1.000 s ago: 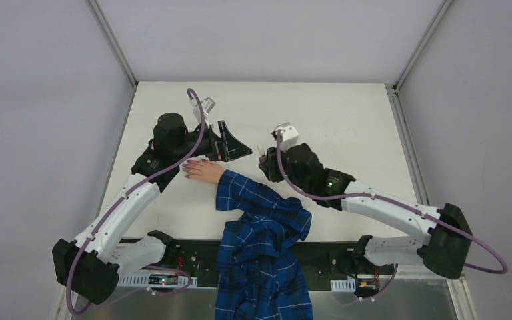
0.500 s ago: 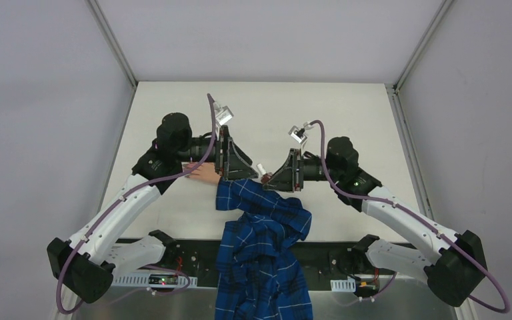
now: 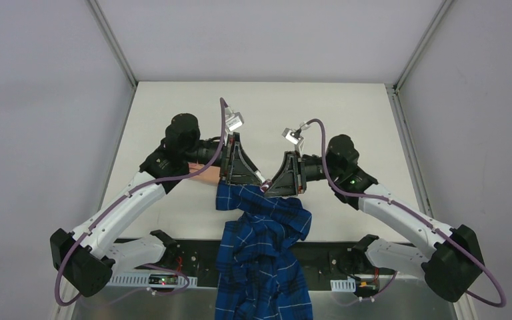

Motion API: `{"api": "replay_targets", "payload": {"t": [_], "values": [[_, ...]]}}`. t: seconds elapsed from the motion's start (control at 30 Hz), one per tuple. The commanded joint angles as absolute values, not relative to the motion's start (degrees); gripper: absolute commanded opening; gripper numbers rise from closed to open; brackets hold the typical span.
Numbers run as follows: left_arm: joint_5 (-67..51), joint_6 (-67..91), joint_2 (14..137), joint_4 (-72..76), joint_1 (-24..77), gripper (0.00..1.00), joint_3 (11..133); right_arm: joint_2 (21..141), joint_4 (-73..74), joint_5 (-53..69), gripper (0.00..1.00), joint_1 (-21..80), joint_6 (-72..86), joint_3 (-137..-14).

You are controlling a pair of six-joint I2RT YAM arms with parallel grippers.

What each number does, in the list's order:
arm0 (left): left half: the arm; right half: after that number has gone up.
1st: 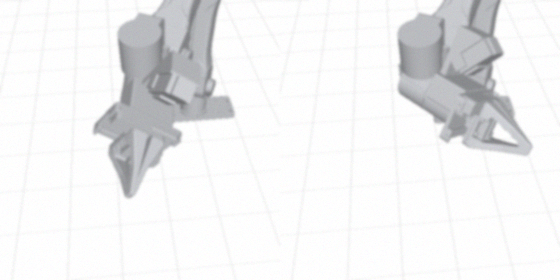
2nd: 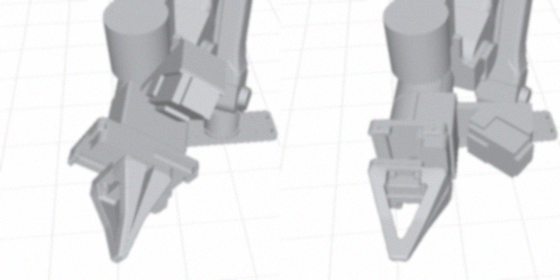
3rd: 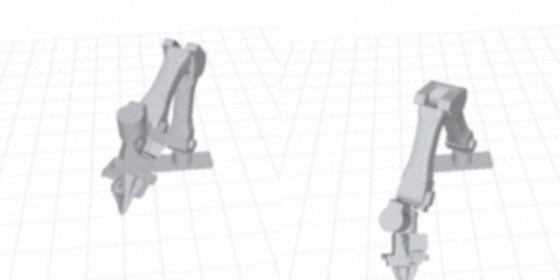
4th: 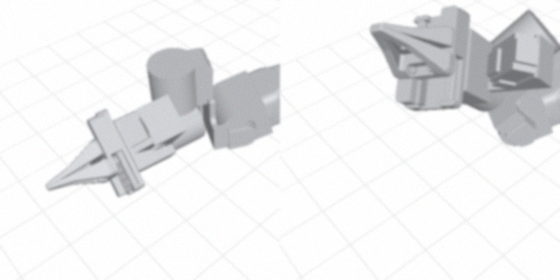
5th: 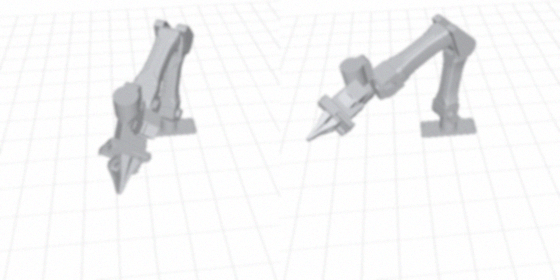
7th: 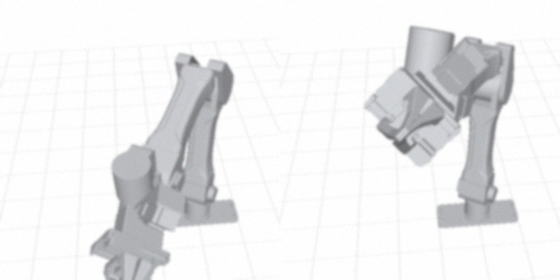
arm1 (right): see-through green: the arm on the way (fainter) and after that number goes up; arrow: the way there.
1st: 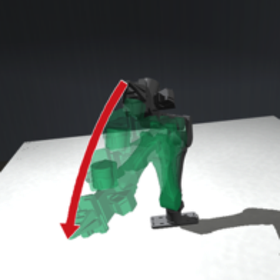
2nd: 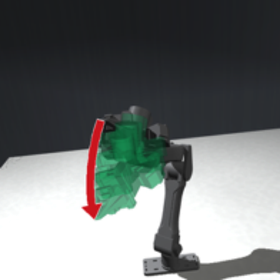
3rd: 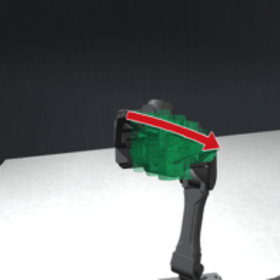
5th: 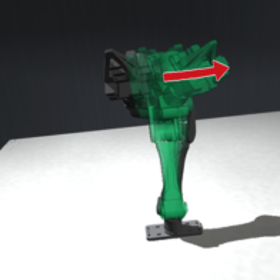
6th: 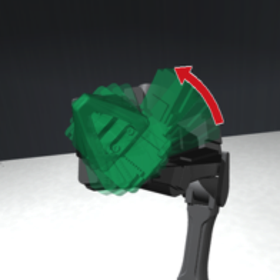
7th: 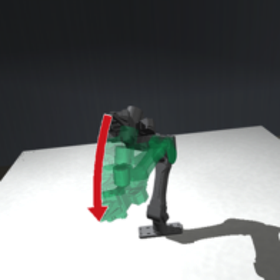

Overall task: Paint the nails
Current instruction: Unscrew the nail polish bottle.

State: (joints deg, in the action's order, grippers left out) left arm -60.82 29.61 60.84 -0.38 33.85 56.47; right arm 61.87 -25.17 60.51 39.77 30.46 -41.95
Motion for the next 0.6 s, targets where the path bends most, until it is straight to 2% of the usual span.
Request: {"api": "replay_targets", "payload": {"t": [0.0, 0.27, 0.57], "values": [[-62.36, 30.90, 61.00, 4.22, 34.63, 0.53, 57.41, 62.46, -30.39, 64.13, 0.00, 39.56, 31.42, -42.97], [-62.76, 31.29, 61.15, 4.83, 34.99, 0.41, 57.11, 63.27, -30.50, 64.11, 0.00, 39.55, 31.29, -43.15], [-63.19, 31.16, 61.31, 4.92, 35.45, 0.38, 57.13, 63.46, -30.50, 63.18, 0.00, 39.57, 31.11, -43.01]]}}
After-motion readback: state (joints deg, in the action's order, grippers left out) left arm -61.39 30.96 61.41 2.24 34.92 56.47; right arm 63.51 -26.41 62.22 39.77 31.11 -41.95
